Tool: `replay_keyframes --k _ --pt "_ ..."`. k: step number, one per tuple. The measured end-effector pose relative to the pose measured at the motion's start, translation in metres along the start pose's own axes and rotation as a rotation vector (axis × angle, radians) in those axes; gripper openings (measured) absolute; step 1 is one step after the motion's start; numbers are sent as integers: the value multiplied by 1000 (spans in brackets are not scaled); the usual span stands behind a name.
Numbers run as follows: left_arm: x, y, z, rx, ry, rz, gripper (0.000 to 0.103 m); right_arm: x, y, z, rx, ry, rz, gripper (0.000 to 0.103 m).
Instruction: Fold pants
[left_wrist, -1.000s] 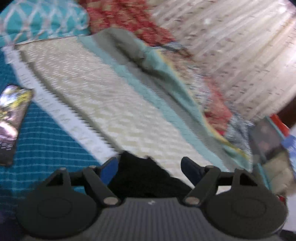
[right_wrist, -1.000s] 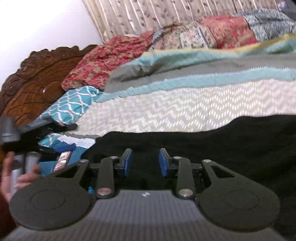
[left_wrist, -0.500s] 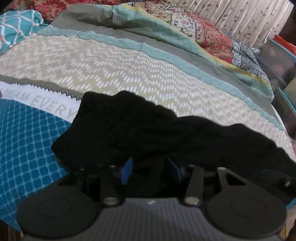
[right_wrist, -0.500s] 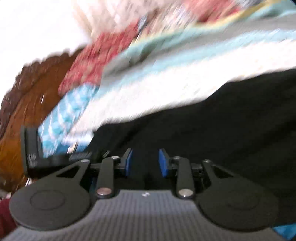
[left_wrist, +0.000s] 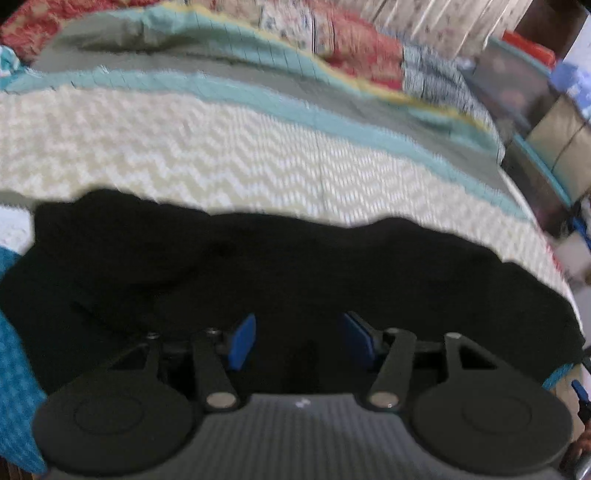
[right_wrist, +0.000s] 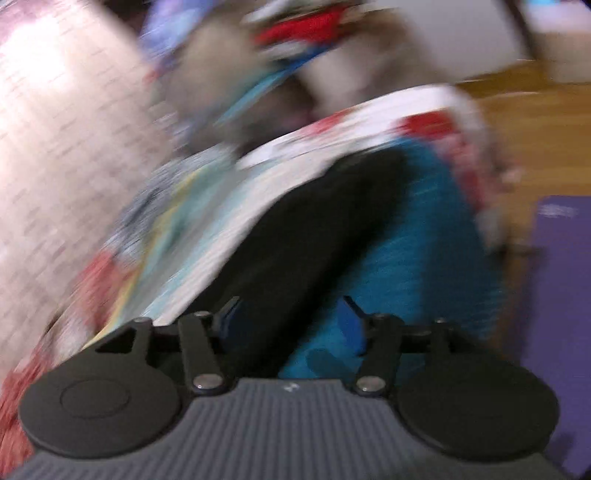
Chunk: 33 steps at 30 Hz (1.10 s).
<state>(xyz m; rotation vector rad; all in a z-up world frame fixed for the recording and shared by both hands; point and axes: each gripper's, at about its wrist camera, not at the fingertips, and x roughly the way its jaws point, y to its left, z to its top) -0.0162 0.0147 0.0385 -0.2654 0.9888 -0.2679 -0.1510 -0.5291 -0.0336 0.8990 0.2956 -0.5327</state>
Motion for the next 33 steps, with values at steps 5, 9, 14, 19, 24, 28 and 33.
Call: replay_keyframes --k 5,9,14,19,24,28,33 --pt "13 -13 -11 14 43 47 59 26 -20 21 26 -23 9 68" --pt "13 -15 -9 16 49 70 60 54 -22 35 -23 -10 -6 72" --pt "16 -18 -10 26 57 94 60 66 -19 48 -64 -23 -13 65" --pt "15 -16 -7 18 57 84 62 71 -2 59 -158 4 19 12" --pt "1 -6 -3 -31 27 47 62 37 65 61 -396 -25 142 11" --pt "-22 7 2 -74 -35 21 63 2 156 21 -835 7 276 11" --pt "-54 36 3 -140 -116 9 67 -19 220 -104 -1392 201 406 20"
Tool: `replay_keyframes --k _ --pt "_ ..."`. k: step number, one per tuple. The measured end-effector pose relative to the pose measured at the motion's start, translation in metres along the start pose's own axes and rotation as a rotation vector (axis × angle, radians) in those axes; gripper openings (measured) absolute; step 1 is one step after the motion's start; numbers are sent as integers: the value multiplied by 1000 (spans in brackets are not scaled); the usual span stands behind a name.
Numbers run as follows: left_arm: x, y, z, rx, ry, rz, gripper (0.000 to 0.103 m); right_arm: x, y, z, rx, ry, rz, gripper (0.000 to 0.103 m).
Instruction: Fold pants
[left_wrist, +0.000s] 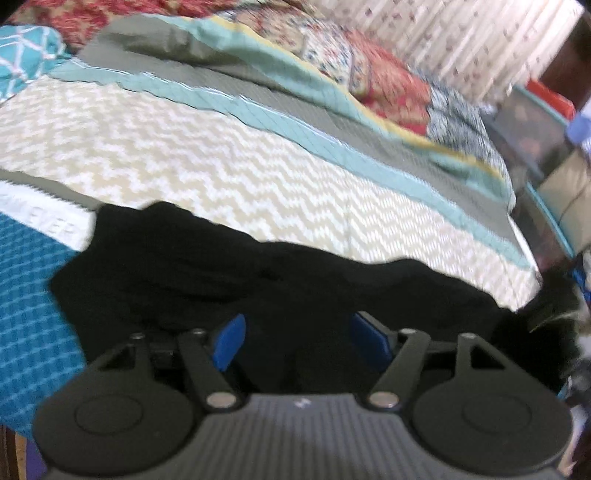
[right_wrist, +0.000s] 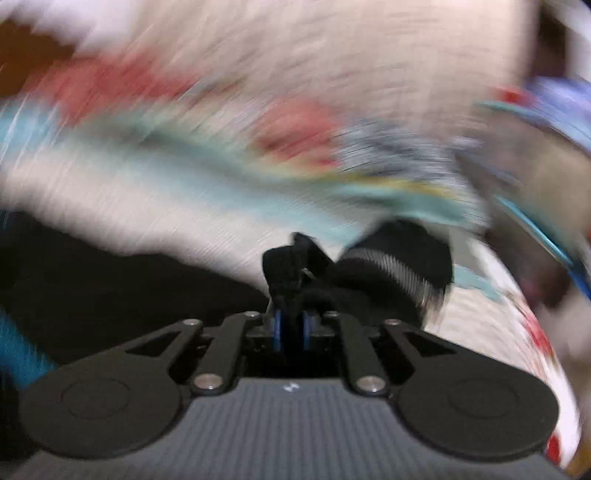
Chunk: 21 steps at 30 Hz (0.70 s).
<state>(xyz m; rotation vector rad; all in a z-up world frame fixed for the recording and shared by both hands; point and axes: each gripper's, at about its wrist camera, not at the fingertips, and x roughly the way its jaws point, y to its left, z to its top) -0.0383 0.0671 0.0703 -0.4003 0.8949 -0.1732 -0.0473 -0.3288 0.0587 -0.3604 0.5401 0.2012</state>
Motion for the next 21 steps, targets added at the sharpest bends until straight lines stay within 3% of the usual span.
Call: replay_keyframes --k 2,3,5,6,8,12,15,17,19,21 --pt "-10 16 1 -31 -18 4 67 31 57 -18 -236 131 58 45" --pt "-15 22 1 -45 -24 7 67 42 81 -32 -345 180 65 44" --pt "-26 40 0 -76 -41 14 70 40 111 -48 -503 133 -19 44" --pt "-29 48 -1 -90 -49 20 72 35 114 -46 -517 136 -22 45" --pt "-37 68 -4 -129 -62 31 72 19 104 -33 -422 123 24 50" --pt "-41 98 -8 -204 -73 53 72 -1 69 -12 -148 102 136 49" --pt "-41 117 -9 -276 -78 52 72 2 33 1 189 47 211 48" --pt "-41 123 -8 -303 -80 43 72 17 24 2 375 24 225 39" --pt "-44 127 -11 -300 -83 42 72 40 21 -6 509 57 207 36" --pt "-45 129 -11 -297 -83 44 73 72 31 -21 549 173 194 35"
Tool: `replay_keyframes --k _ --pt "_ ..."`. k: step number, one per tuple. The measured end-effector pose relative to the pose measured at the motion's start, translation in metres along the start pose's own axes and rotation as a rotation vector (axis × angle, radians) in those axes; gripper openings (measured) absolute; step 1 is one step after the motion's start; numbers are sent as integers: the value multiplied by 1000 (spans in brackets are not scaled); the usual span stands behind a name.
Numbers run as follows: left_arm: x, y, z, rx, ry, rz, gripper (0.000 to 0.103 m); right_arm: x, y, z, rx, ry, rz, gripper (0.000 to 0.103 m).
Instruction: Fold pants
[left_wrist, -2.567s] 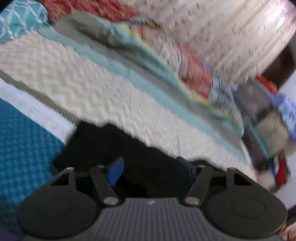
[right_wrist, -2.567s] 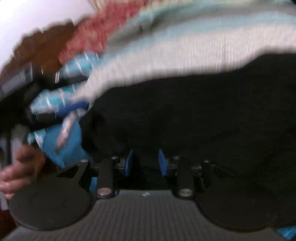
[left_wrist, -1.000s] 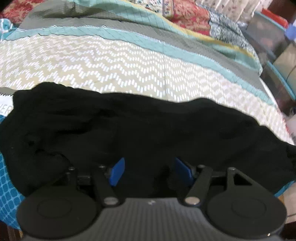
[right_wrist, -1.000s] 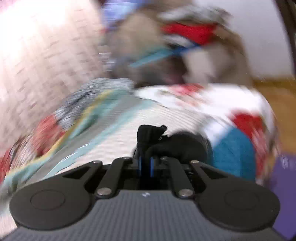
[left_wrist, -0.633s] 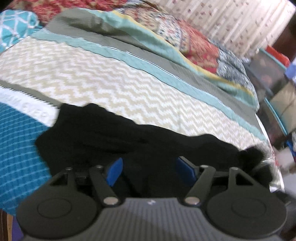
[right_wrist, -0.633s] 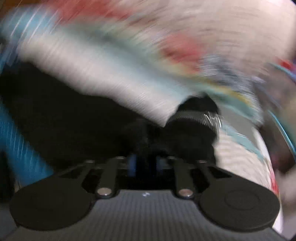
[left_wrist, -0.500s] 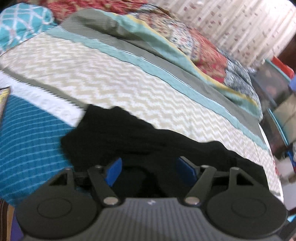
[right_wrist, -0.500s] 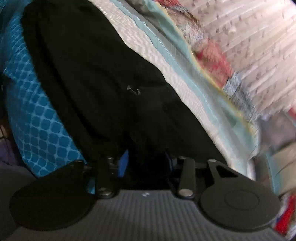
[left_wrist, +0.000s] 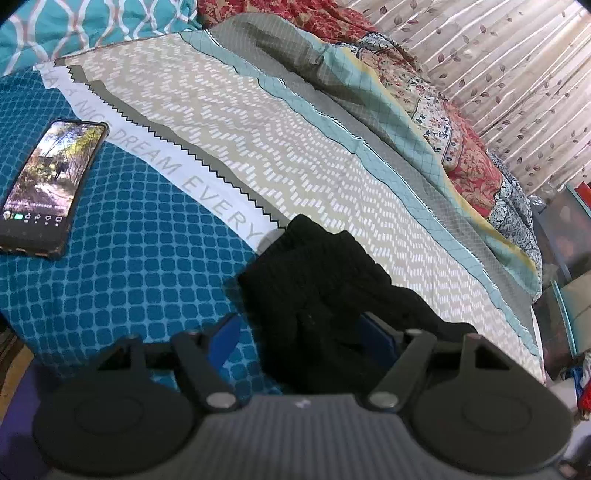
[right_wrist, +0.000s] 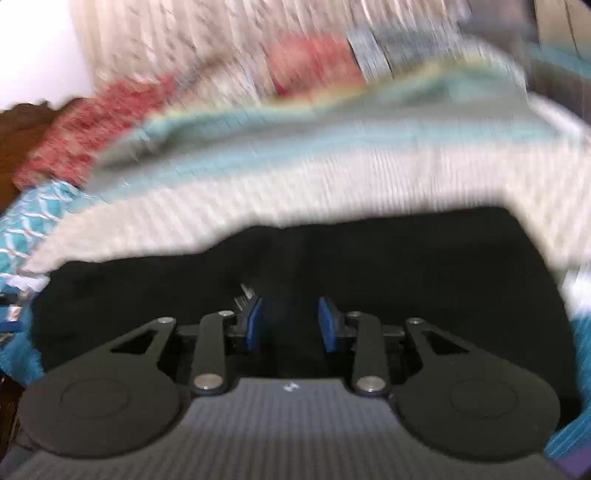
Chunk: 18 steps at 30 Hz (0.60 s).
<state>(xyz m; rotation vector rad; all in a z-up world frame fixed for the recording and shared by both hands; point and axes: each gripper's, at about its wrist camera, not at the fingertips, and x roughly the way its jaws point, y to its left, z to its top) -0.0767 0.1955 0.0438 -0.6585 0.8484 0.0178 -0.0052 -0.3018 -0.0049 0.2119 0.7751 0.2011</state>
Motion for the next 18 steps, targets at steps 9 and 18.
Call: replay_keyframes --k 9,18 --pt "17 12 -9 -57 57 -24 85 -33 37 -7 -11 -110 8 35" --pt "17 -1 -7 31 -9 38 97 -5 94 -7 35 0 249 33"
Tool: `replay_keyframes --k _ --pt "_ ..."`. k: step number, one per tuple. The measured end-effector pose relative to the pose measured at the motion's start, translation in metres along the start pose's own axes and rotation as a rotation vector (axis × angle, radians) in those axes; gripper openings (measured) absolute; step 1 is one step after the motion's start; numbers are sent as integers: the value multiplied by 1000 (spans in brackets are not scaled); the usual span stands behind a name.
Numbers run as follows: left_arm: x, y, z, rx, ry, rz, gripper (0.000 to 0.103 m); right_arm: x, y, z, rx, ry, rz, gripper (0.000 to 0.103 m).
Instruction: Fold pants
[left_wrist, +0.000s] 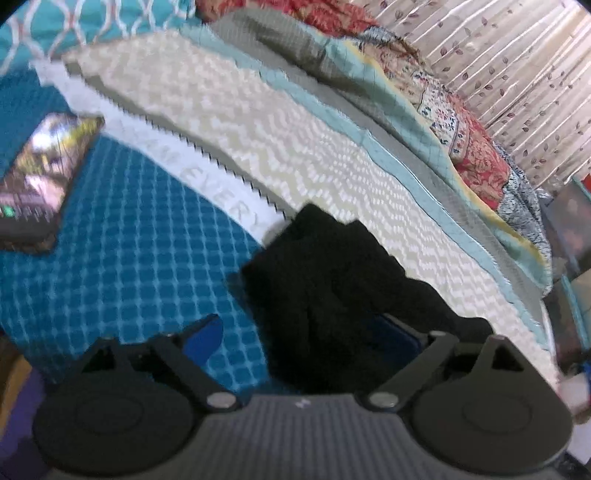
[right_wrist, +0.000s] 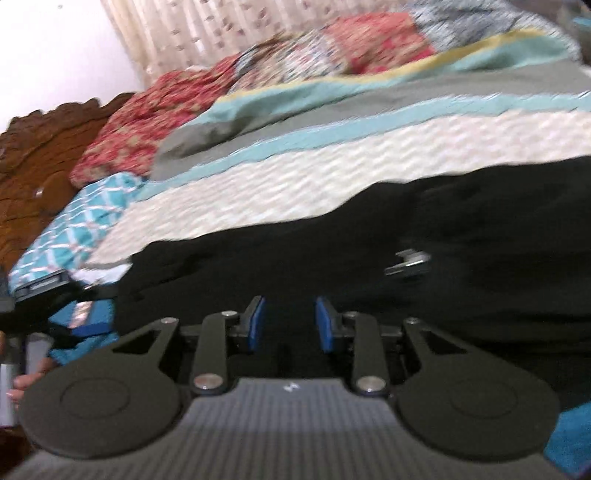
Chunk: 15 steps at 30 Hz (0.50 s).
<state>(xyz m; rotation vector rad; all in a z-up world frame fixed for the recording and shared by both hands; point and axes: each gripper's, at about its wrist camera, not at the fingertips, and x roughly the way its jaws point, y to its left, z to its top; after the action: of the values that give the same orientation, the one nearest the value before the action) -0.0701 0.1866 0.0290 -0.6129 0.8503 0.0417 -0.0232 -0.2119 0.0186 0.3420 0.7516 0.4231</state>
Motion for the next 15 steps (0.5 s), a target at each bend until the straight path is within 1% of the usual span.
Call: replay_keyframes --k 2,3,5,7,8,9,10,11,12,13,14,15 --pt "4 3 4 1 8 7 99 12 15 6 -11 33 43 32" --pt "8 5 6 -7 21 -1 102 17 25 9 -23 43 60 32" --pt "22 7 8 -11 51 -46 103 27 41 20 -29 47 97 33" --pt "34 8 9 -13 63 -78 102 42 48 29 26 51 153 33" --pt "39 7 8 -14 54 -92 98 51 48 30 73 60 181 33" --pt "42 4 7 -3 44 -97 68 63 48 28 124 84 206 33" --pt "44 1 7 5 47 -96 48 78 47 22 171 135 219 33" --pt "46 1 7 -11 53 -82 39 96 43 13 211 203 211 32" --pt "47 3 7 -37 53 -89 32 116 36 -1 268 280 191 26" --pt "45 6 8 -67 47 -103 29 117 29 -10 313 236 200 13" --pt "40 7 9 -86 38 -121 26 116 22 -14 347 224 211 9" --pt "35 4 10 -83 20 -137 25 116 17 -13 382 229 225 8"
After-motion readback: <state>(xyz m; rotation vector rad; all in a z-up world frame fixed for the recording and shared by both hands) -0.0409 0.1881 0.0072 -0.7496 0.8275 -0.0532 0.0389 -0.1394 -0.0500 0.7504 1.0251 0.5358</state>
